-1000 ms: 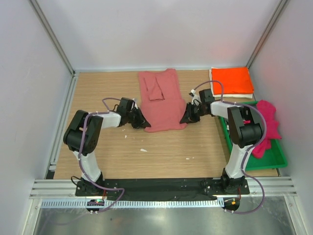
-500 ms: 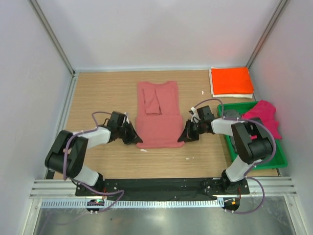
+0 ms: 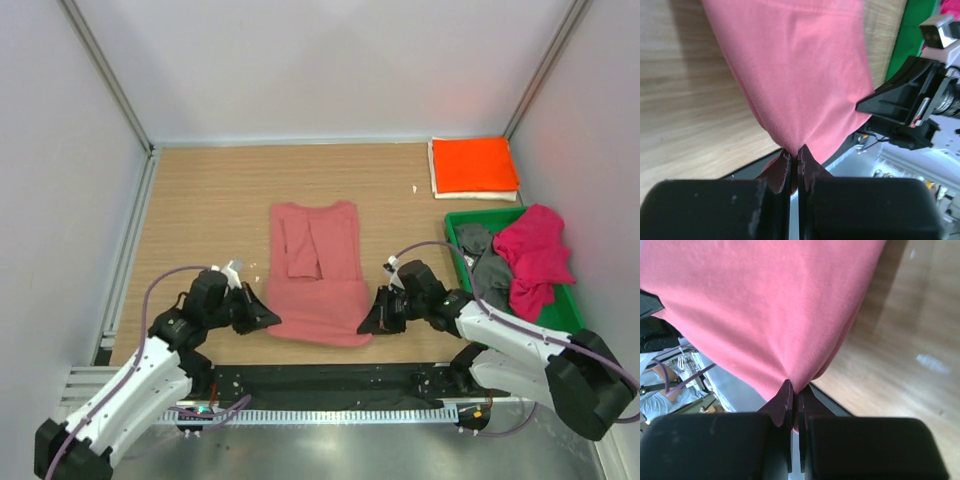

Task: Fold and stack the t-shirts
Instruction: Fold the tshirt

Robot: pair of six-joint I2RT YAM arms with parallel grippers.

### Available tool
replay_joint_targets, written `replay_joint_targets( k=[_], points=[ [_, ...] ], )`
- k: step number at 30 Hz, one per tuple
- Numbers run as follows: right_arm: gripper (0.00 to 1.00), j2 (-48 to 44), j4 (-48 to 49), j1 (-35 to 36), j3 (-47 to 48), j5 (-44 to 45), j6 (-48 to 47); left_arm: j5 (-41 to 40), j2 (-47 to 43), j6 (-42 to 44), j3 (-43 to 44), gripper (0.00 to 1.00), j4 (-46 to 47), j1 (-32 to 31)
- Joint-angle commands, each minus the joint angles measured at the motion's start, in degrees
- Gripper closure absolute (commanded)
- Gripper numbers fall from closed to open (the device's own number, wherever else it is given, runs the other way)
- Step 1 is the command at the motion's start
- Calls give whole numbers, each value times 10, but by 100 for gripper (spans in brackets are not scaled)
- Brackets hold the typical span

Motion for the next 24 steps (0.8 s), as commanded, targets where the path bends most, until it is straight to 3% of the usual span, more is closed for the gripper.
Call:
replay_joint_targets(
  k=[1,5,8,13,18,20,24],
  points=[
    [99,-45,-36,28,-5,49,79,-23,-57,-54,-2,100,-98,-4],
    [99,-66,-53,30,26,54,95,-53,-77,-65,31,100,-141,-4],
    [99,-32,-64,25,76,45,85,-64,-14,-47,81,100,-150,6],
    [99,84,-86,-56,183,-5,23,26,139,-26,142,100,-70,104],
    [99,224,-123,-135,334,-82,-43,15,263,-25,238,100,-26,120],
    [99,294,-149,-153,412,-96,-70,18,350,12,329,100,-25,132],
    [99,400,-176,-175,520,-115,-87,84,496,43,431,100,-21,166]
  ],
)
